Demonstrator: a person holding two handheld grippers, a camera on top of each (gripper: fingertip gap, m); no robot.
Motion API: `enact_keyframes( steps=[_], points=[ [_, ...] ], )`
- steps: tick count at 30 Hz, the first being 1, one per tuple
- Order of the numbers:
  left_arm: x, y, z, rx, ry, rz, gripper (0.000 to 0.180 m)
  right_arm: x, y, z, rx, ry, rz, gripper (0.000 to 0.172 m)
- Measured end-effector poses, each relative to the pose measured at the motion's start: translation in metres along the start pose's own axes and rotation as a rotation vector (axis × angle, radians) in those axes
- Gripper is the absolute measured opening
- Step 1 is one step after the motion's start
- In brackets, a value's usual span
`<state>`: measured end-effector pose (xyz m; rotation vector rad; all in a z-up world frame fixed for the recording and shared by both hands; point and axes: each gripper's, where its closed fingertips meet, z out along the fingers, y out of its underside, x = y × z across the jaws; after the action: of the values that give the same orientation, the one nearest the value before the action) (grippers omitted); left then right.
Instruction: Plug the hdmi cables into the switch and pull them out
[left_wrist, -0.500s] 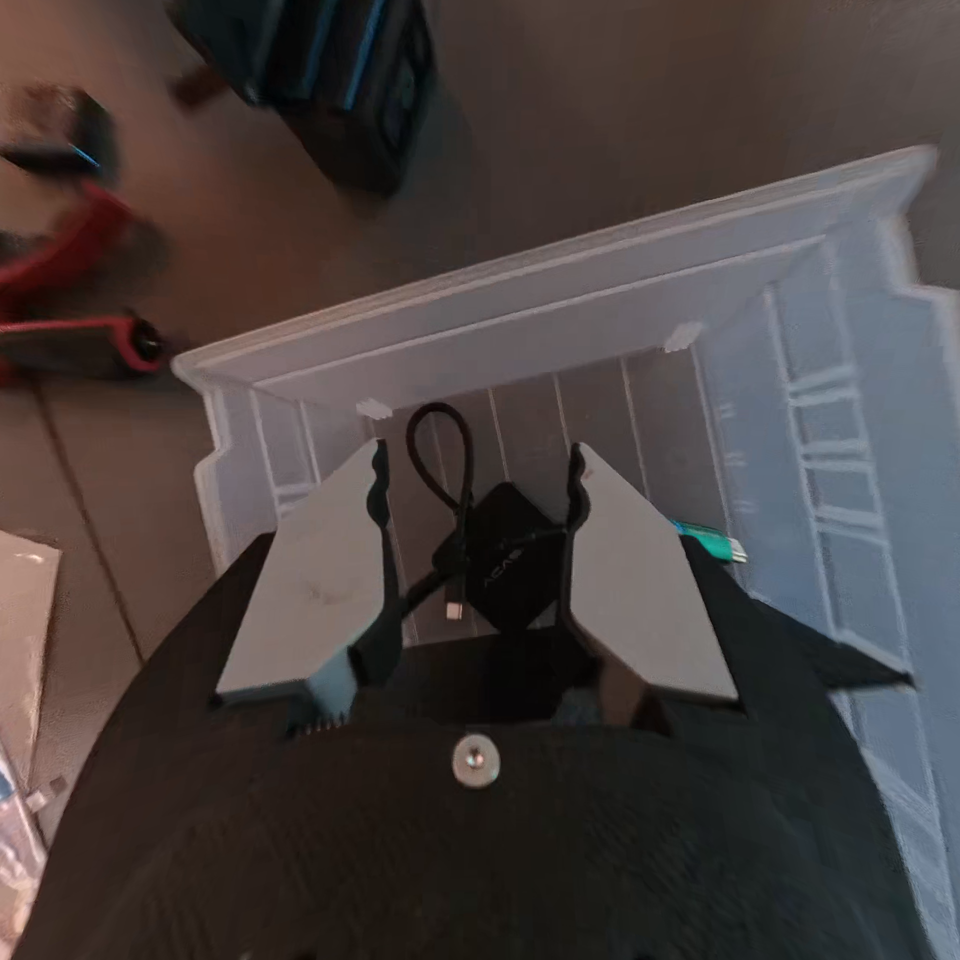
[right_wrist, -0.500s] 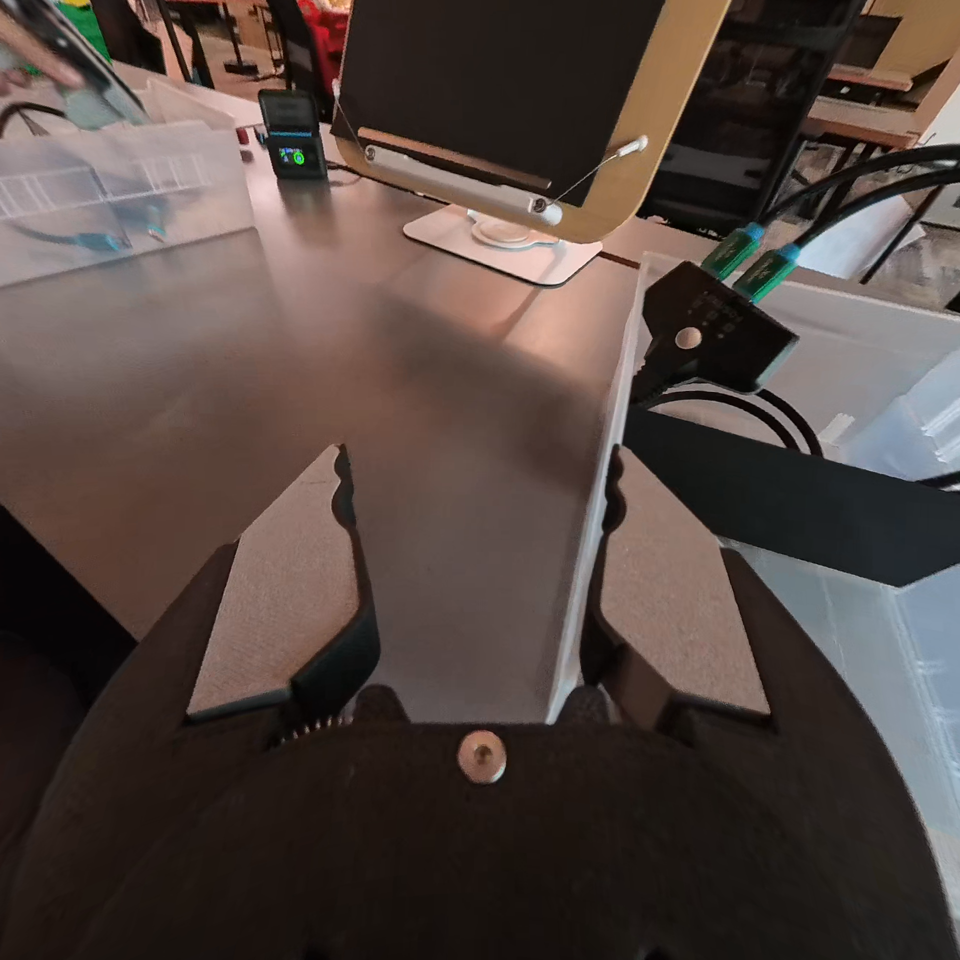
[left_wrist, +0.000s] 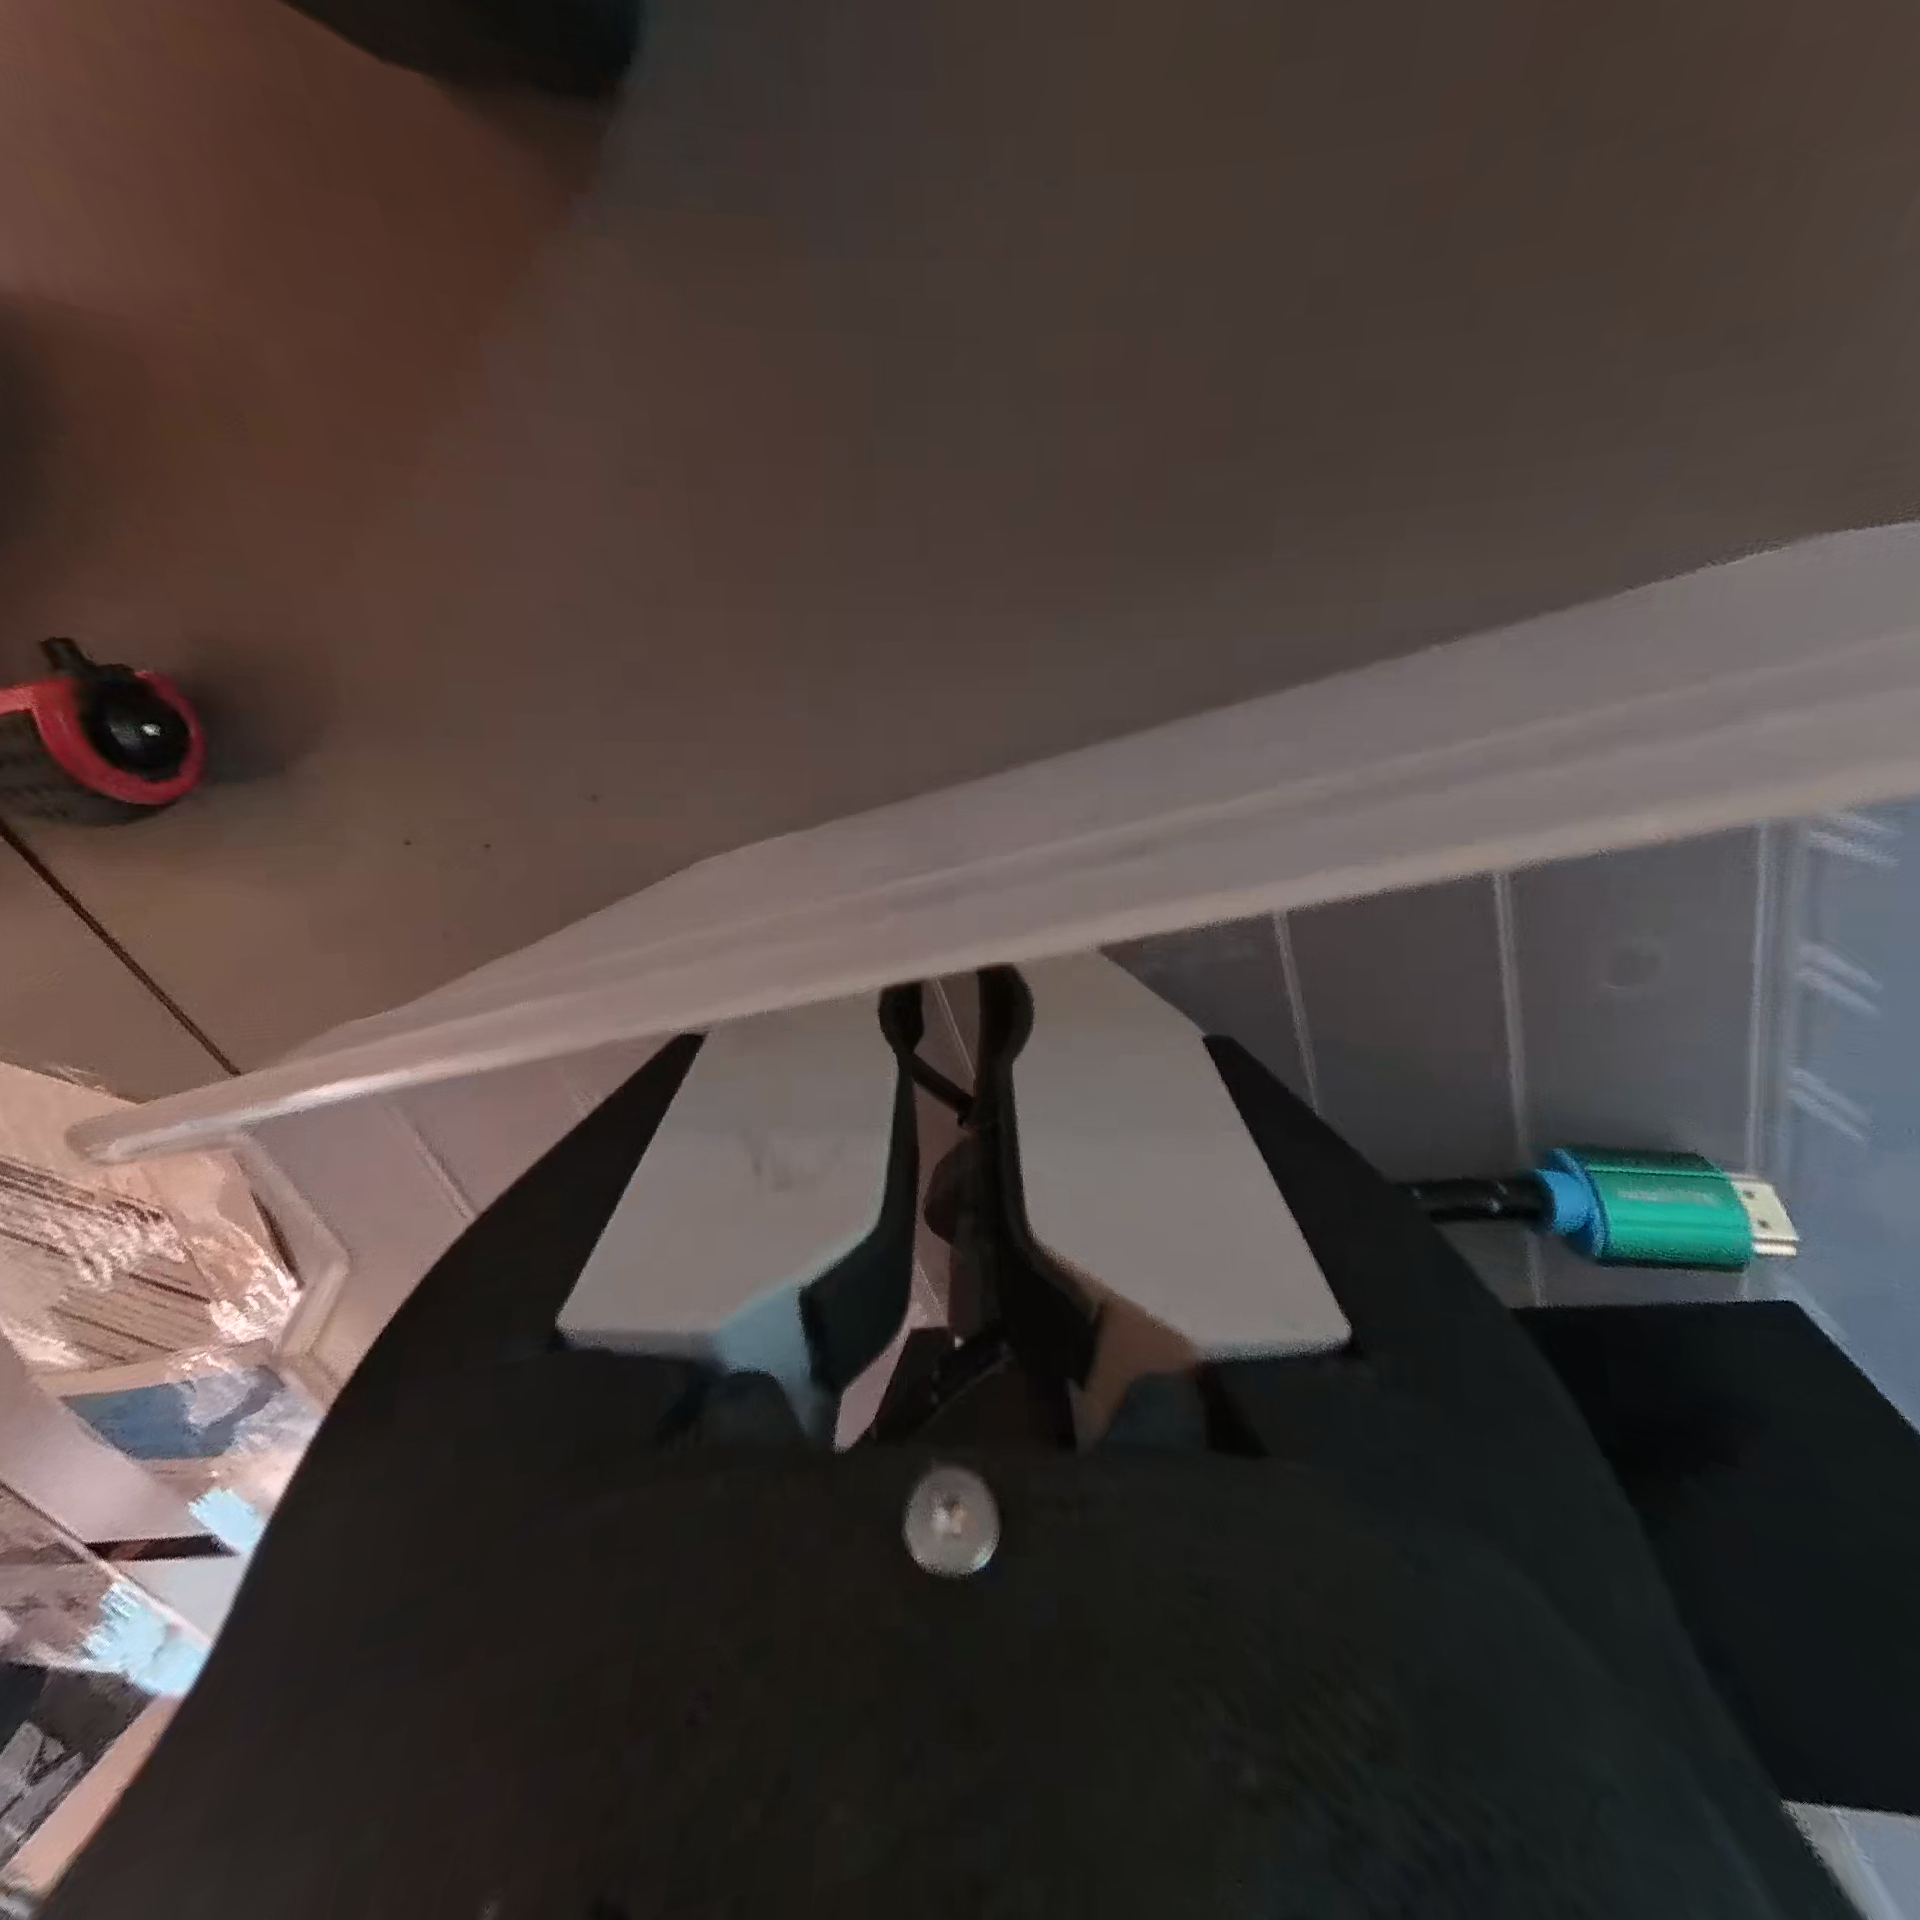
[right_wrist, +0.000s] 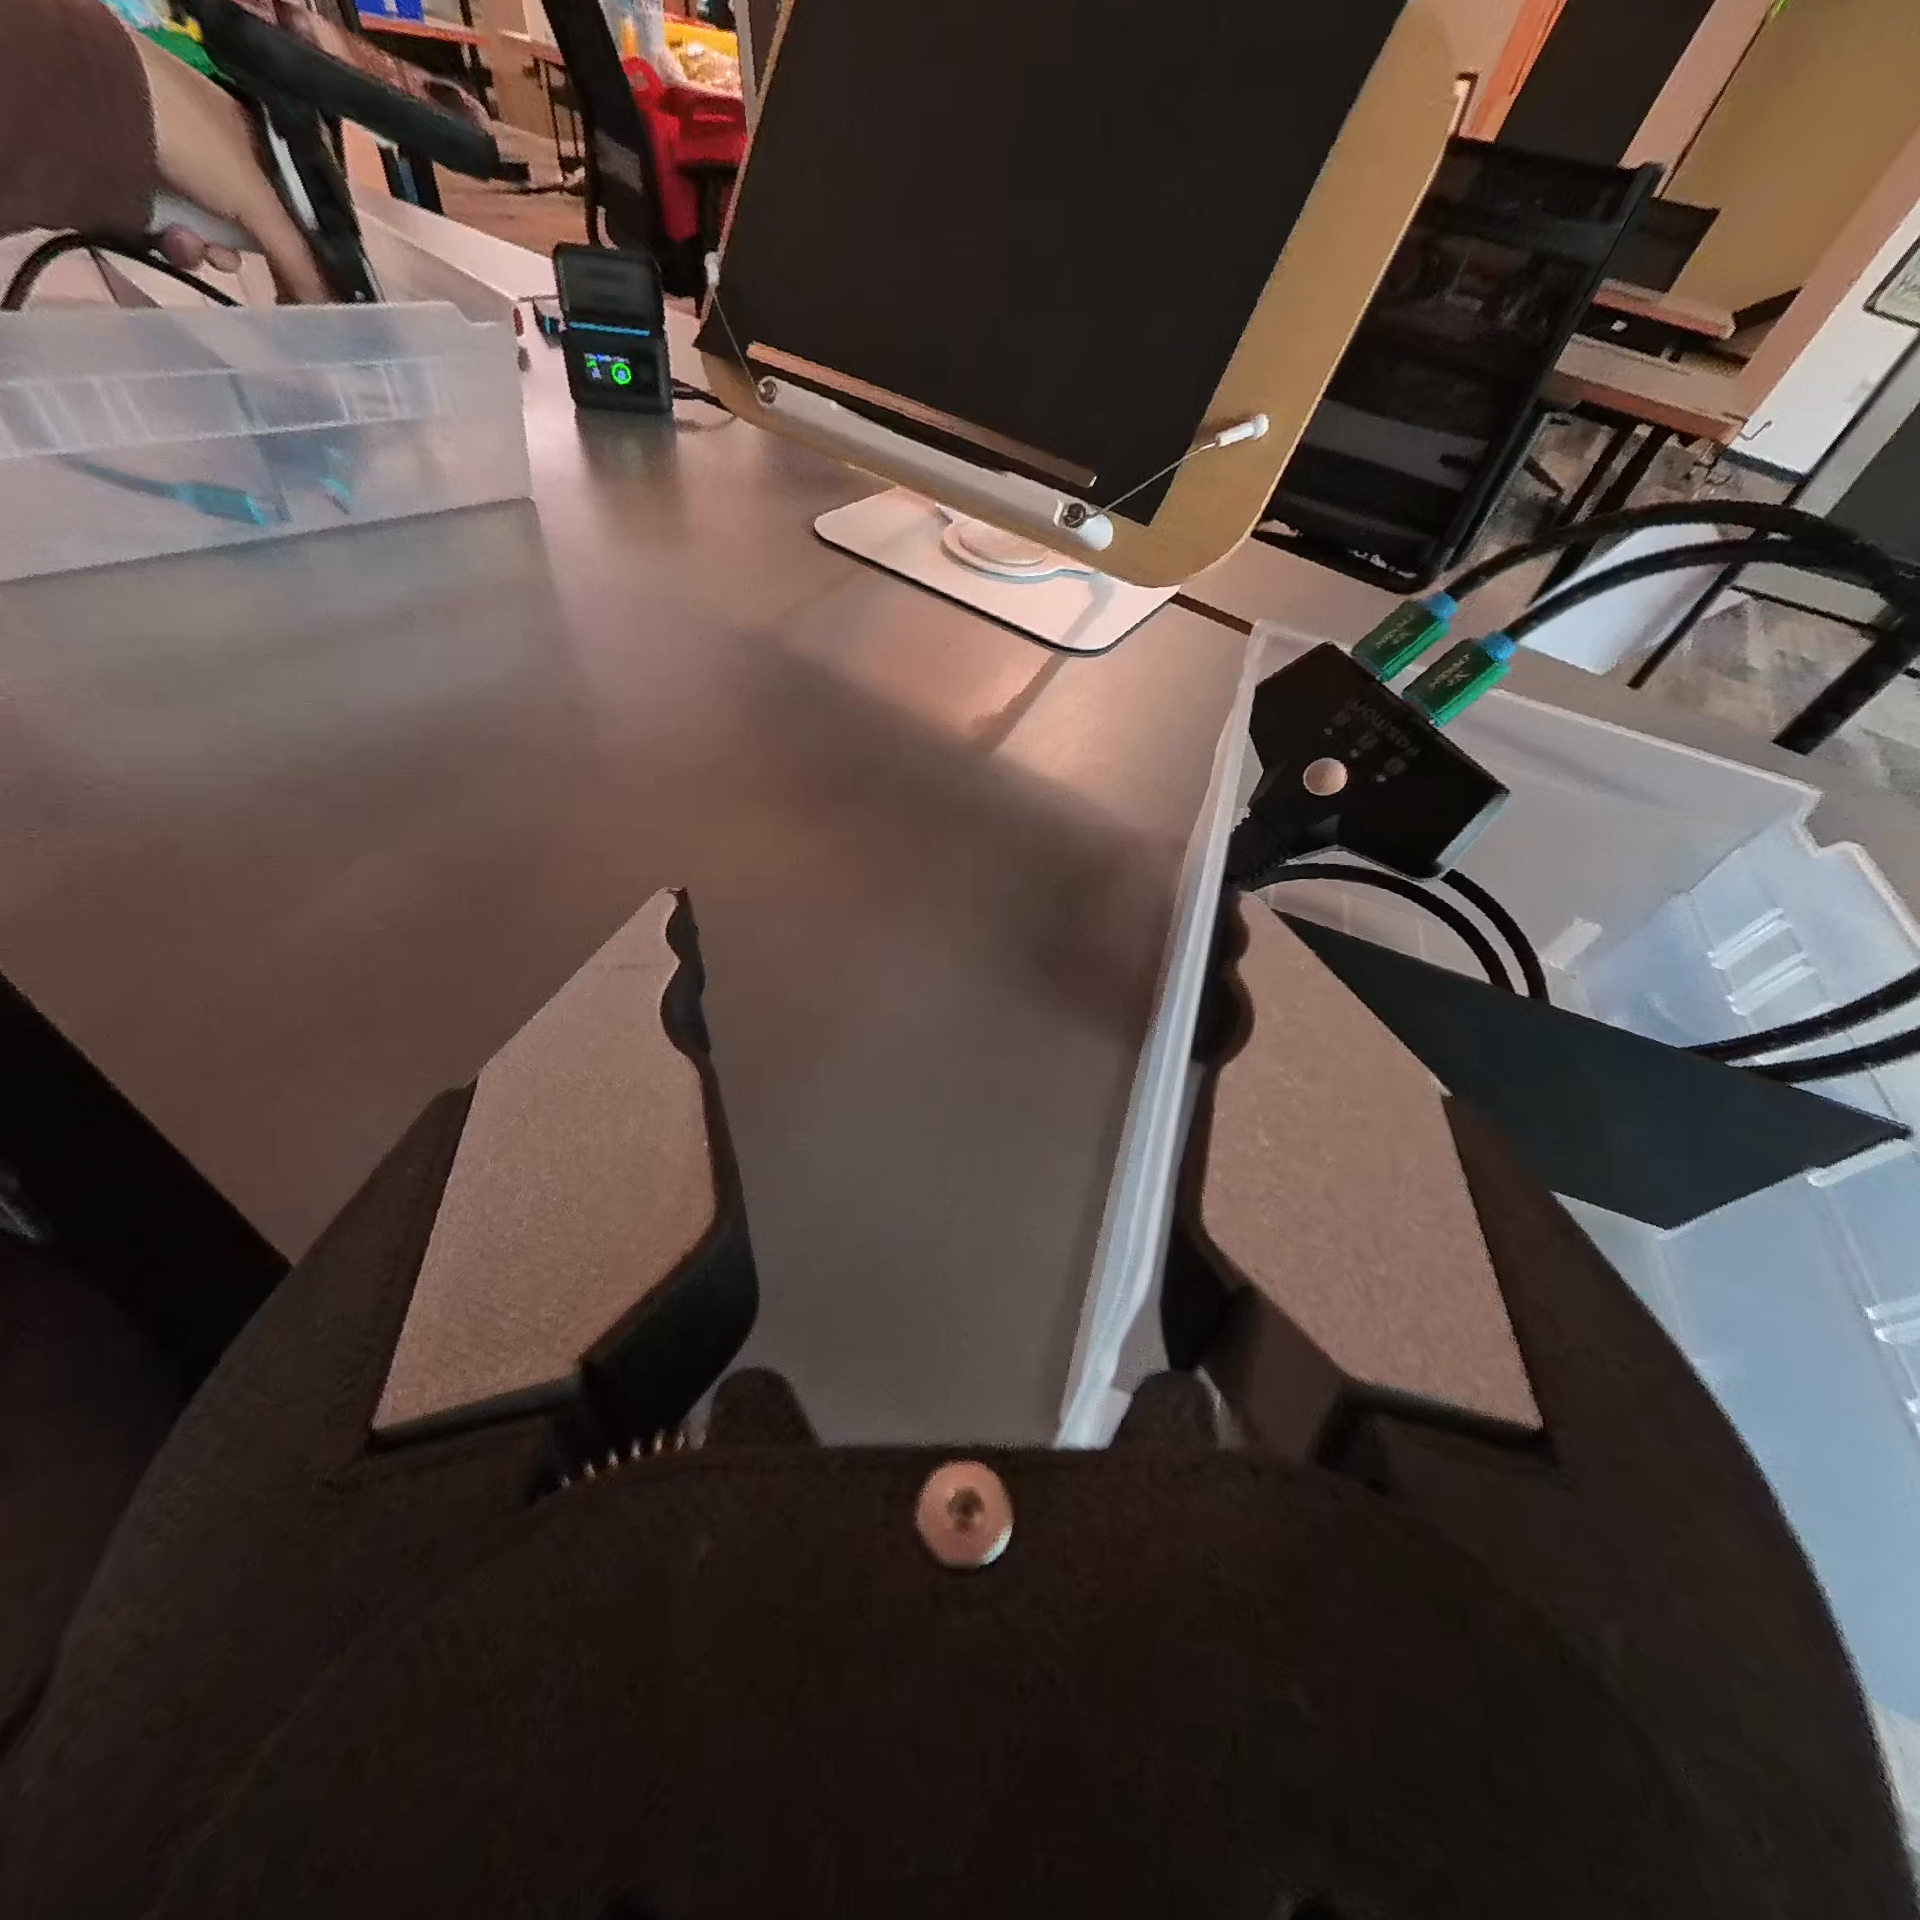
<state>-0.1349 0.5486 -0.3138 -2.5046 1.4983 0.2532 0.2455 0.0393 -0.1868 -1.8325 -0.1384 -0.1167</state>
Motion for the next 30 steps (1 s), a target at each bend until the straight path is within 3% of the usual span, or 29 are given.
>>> enact_keyframes(
  steps=[5, 7, 10, 11, 13, 18, 23, 30],
  points=[
    [0.003, 0.004, -0.013, 0.021, -0.017, -0.014, 0.0, 0.006, -0.004, -0.02, 0.041, 0.022, 0.021, 0.095],
    [0.006, 0.007, -0.016, 0.017, -0.012, -0.019, 0.03, 0.006, -0.007, -0.027, 0.058, 0.028, 0.027, 0.094],
    [0.001, 0.017, -0.007, -0.022, -0.025, -0.049, 0.041, 0.004, -0.009, -0.032, 0.067, 0.025, 0.032, 0.094],
    [-0.002, 0.02, -0.003, -0.035, -0.031, -0.062, 0.038, 0.003, -0.009, -0.033, 0.066, 0.023, 0.029, 0.094],
    [-0.002, 0.021, 0.002, -0.02, -0.01, -0.068, 0.003, 0.001, -0.012, -0.033, 0.066, 0.024, 0.017, 0.094],
    [-0.009, 0.018, -0.007, 0.02, -0.014, -0.046, 0.002, -0.011, -0.02, -0.031, 0.072, -0.009, 0.001, 0.094],
    [-0.022, 0.001, -0.073, 0.277, -0.038, -0.067, 0.002, -0.03, -0.028, -0.028, 0.074, -0.063, -0.023, 0.094],
    [-0.01, -0.027, -0.227, 0.838, -0.038, -0.076, 0.002, -0.086, -0.054, -0.012, 0.111, -0.272, -0.043, 0.092]
  ],
)
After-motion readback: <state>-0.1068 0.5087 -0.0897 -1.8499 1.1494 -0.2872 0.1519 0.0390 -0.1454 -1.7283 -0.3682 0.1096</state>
